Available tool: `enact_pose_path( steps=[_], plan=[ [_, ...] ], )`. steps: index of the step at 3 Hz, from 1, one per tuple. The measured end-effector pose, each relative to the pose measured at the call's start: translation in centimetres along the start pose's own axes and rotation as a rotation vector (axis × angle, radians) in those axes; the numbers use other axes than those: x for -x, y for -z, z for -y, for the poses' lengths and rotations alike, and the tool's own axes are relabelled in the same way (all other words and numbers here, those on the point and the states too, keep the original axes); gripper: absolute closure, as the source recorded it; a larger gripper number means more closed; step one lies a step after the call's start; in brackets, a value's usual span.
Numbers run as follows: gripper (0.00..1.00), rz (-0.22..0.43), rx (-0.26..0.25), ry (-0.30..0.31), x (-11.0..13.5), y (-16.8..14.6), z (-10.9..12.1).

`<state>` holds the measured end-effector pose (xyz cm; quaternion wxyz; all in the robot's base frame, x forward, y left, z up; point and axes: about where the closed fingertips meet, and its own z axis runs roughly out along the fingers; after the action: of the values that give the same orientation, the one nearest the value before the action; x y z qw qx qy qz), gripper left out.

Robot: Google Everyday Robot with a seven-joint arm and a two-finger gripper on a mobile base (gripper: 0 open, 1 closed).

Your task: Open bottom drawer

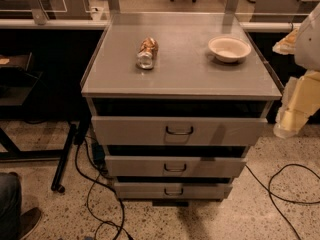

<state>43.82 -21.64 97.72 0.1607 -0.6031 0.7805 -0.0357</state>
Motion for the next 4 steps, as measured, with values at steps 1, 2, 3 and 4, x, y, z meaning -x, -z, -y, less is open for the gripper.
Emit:
enact_pose_path(
  steps=[1, 2, 3, 4],
  plan=[
    [0.0, 0.002, -0.005, -0.001, 0.1, 0.0, -0.1],
    [0.0, 0.019, 0.004, -0.003, 0.5, -1.5, -2.1],
    [0.0, 0.006, 0.13, -0.026, -0.6, -8.1, -6.5],
    [0.0, -0.007, 0.288, -0.09, -2.7, -16.0, -11.1]
  ],
)
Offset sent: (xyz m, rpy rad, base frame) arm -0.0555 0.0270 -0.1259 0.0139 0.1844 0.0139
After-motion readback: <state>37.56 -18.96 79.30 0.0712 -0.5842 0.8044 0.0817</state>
